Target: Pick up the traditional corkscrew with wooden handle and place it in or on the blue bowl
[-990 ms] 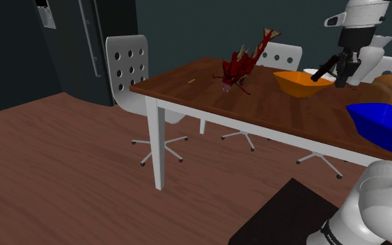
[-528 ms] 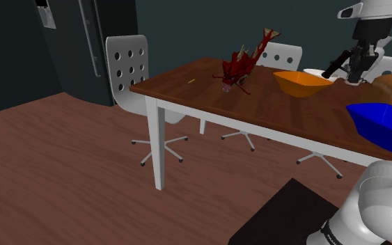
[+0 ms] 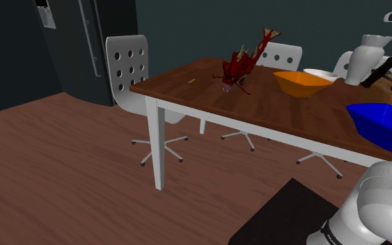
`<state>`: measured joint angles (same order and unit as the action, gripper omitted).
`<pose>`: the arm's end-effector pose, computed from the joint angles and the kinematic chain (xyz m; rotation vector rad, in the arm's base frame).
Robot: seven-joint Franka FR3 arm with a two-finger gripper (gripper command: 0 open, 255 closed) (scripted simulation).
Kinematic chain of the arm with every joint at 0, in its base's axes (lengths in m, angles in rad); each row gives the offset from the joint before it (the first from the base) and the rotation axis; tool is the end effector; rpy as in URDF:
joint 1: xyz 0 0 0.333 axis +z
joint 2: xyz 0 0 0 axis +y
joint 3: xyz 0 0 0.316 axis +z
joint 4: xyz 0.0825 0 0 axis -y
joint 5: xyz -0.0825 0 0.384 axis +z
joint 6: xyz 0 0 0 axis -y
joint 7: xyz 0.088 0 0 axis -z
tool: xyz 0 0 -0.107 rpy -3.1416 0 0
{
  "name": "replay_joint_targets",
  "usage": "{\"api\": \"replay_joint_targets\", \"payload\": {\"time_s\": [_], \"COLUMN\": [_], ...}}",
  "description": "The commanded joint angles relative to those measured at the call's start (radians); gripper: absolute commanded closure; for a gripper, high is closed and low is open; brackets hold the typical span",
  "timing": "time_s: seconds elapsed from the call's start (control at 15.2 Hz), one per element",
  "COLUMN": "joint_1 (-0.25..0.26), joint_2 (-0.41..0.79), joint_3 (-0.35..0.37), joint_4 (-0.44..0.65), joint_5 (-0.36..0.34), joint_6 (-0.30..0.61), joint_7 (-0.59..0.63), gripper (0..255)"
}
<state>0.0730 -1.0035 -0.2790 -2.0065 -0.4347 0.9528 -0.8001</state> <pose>0.1277 -0.1631 0.7207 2.9656 0.7427 -0.2147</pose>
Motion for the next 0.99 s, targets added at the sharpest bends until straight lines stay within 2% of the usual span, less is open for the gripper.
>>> {"api": "replay_joint_targets", "payload": {"time_s": [0.0,0.2,0.92], "joint_1": [-0.009,-0.021,-0.035], "joint_2": [-0.052,-0.115,-0.241], "joint_3": [-0.007,-0.014,-0.041], "joint_4": [-0.014,-0.019,-0.227], "joint_5": [-0.029,-0.068,-0.085], "joint_6": [-0.032,-0.080,-0.001], "joint_7": [-0.030,-0.074,-0.037], "gripper": [255,255,255]}}
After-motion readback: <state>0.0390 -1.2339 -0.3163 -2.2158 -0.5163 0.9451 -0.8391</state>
